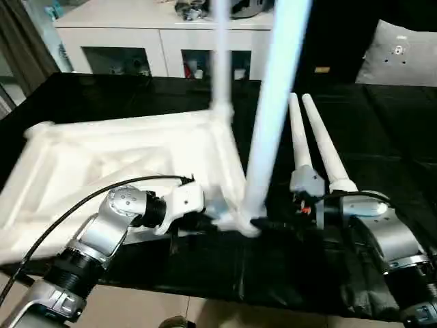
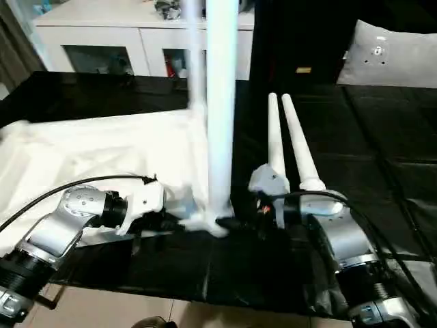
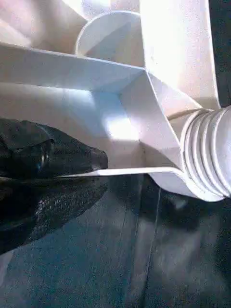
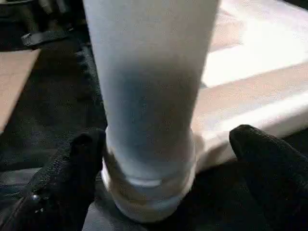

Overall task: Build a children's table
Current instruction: Rotate leg to tighten

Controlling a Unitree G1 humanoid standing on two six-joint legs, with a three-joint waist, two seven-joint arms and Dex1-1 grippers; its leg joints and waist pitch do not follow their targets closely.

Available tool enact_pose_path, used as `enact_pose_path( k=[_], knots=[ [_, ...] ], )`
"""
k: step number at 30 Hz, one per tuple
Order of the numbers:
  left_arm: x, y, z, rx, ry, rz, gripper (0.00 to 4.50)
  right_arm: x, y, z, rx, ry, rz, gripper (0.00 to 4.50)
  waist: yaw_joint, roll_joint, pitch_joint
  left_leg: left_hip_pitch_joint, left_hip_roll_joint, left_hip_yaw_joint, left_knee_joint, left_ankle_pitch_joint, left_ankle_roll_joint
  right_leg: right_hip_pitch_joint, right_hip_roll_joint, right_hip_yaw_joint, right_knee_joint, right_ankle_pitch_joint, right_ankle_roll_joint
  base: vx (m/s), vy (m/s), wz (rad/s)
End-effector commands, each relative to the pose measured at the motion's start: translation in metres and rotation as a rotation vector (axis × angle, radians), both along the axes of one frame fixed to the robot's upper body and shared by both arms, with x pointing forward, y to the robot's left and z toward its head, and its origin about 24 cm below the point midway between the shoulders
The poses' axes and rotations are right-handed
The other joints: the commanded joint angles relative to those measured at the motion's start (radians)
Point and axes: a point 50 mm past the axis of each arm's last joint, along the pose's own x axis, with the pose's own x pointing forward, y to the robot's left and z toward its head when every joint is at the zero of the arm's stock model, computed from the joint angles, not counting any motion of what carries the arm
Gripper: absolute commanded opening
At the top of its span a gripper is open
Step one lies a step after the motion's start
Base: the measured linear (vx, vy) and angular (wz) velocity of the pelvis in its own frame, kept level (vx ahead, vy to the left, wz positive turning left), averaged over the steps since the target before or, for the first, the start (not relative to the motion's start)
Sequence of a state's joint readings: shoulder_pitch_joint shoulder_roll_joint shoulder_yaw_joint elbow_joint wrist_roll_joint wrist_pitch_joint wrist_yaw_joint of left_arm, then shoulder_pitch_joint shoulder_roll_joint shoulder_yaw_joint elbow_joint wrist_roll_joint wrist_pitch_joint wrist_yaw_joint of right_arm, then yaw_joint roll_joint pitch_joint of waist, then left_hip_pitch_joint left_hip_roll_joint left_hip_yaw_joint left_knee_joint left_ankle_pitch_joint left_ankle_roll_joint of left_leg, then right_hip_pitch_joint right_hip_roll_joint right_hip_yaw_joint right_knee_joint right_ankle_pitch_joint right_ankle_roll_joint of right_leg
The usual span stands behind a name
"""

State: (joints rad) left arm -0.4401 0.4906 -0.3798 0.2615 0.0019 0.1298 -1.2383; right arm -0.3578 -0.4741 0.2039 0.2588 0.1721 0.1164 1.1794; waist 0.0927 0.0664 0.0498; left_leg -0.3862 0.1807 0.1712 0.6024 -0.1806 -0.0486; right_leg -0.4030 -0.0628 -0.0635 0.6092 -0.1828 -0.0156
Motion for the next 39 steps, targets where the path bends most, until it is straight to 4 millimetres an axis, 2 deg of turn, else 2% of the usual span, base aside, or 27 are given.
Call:
enact_pose_path(
  k=[1,6,7,12,14,19,23,26,27,28,30,32,34,35,37,39],
  knots=[
    [0.0,-0.004,0.007,0.014,-0.021,-0.083,0.0,0.002,0.001,0.002,-0.006,-0.002,0.022,4.46,-0.004,-0.008,-0.065,0.019,0.05,-0.016,-0.071,-0.229,0.057,0.048,-0.077,0.046,-0.076,-0.247,-0.211,0.0,0.0,0.0],
    [0.003,-0.003,0.007,0.014,-0.034,-0.108,0.0,-0.004,0.005,-0.001,-0.002,0.045,0.082,4.13,-0.003,-0.008,-0.066,0.018,0.049,-0.015,-0.07,-0.223,0.056,0.048,-0.078,0.046,-0.078,-0.261,-0.205,0.0,0.0,0.0],
    [0.004,-0.003,0.008,0.01,-0.035,-0.113,0.0,-0.006,0.006,-0.002,-0.001,0.057,0.092,3.93,-0.002,-0.009,-0.066,0.019,0.049,-0.015,-0.069,-0.219,0.056,0.048,-0.078,0.046,-0.078,-0.258,-0.206,0.0,0.0,0.0],
    [0.004,-0.004,0.008,0.005,-0.035,-0.12,0.0,-0.007,0.007,-0.004,0.009,0.069,0.096,3.59,-0.001,-0.008,-0.068,0.018,0.05,-0.015,-0.069,-0.207,0.058,0.049,-0.078,0.045,-0.074,-0.235,-0.213,0.0,0.0,0.0],
    [0.004,-0.004,0.007,0.001,-0.034,-0.125,0.0,-0.006,0.008,-0.003,0.022,0.074,0.098,3.27,-0.001,-0.009,-0.067,0.017,0.049,-0.015,-0.068,-0.208,0.059,0.049,-0.078,0.046,-0.075,-0.241,-0.212,0.0,0.0,0.0],
    [0.003,-0.003,0.006,-0.009,-0.021,-0.126,0.0,-0.008,0.011,-0.004,0.055,0.1,0.106,2.87,0.0,-0.008,-0.068,0.018,0.05,-0.015,-0.069,-0.209,0.056,0.049,-0.078,0.045,-0.075,-0.241,-0.212,0.0,0.0,0.0],
    [0.001,-0.003,0.005,-0.026,-0.012,-0.108,0.0,-0.01,0.015,-0.007,0.089,0.124,0.098,2.73,0.001,-0.011,-0.068,0.017,0.05,-0.015,-0.069,-0.204,0.057,0.05,-0.079,0.045,-0.075,-0.242,-0.211,0.0,0.0,0.0],
    [0.001,-0.007,0.006,-0.07,-0.003,-0.049,0.0,-0.008,0.02,-0.009,0.123,0.145,0.034,2.7,0.001,-0.007,-0.068,0.016,0.05,-0.016,-0.069,-0.2,0.056,0.05,-0.079,0.045,-0.073,-0.235,-0.216,0.0,0.0,0.0],
    [0.001,-0.009,0.006,-0.083,-0.001,-0.029,0.0,-0.007,0.022,-0.011,0.13,0.153,0.005,2.7,-0.002,-0.009,-0.067,0.017,0.052,-0.015,-0.07,-0.201,0.053,0.05,-0.079,0.045,-0.073,-0.234,-0.219,0.0,0.0,0.0],
    [0.001,-0.014,0.007,-0.112,0.005,0.026,0.0,-0.004,0.026,-0.014,0.14,0.168,-0.059,2.68,-0.005,-0.005,-0.066,0.017,0.051,-0.016,-0.072,-0.21,0.047,0.048,-0.077,0.045,-0.072,-0.244,-0.219,0.0,0.0,0.0],
    [0.002,-0.017,0.008,-0.128,0.01,0.066,0.0,-0.003,0.029,-0.016,0.143,0.173,-0.089,2.68,-0.012,-0.009,-0.062,0.019,0.047,-0.016,-0.073,-0.237,0.034,0.049,-0.078,0.043,-0.079,-0.302,-0.207,0.0,0.0,0.0],
    [0.005,-0.032,0.01,-0.182,0.004,0.206,0.0,0.007,0.04,-0.025,0.141,0.195,-0.269,2.67,-0.018,-0.006,-0.061,0.018,0.047,-0.02,-0.076,-0.245,0.019,0.049,-0.08,0.044,-0.081,-0.34,-0.189,0.0,0.0,0.0],
    [0.006,-0.038,0.012,-0.199,0.0,0.261,0.0,0.01,0.045,-0.028,0.145,0.203,-0.327,2.67,-0.037,-0.007,-0.06,0.018,0.041,-0.023,-0.076,-0.267,0.007,0.05,-0.079,0.04,-0.088,-0.382,-0.173,0.0,0.0,0.0],
    [0.006,-0.038,0.012,-0.199,0.0,0.261,0.0,0.01,0.045,-0.028,0.145,0.203,-0.327,2.67,-0.045,-0.008,-0.059,0.015,0.039,-0.021,-0.075,-0.265,0.011,0.049,-0.078,0.042,-0.091,-0.375,-0.173,0.0,0.0,0.0],
    [0.01,-0.053,0.014,-0.222,-0.008,0.406,0.0,0.016,0.057,-0.032,0.155,0.214,-0.446,2.67,-0.054,-0.011,-0.061,0.013,0.039,-0.02,-0.073,-0.249,0.017,0.049,-0.076,0.042,-0.089,-0.347,-0.181,0.0,0.0,0.0],
    [0.013,-0.058,0.016,-0.224,-0.019,0.465,0.0,0.018,0.061,-0.033,0.156,0.22,-0.486,2.67,-0.057,-0.011,-0.061,0.015,0.038,-0.018,-0.07,-0.237,0.024,0.048,-0.075,0.042,-0.093,-0.352,-0.181,0.0,0.0,0.0]
  ],
)
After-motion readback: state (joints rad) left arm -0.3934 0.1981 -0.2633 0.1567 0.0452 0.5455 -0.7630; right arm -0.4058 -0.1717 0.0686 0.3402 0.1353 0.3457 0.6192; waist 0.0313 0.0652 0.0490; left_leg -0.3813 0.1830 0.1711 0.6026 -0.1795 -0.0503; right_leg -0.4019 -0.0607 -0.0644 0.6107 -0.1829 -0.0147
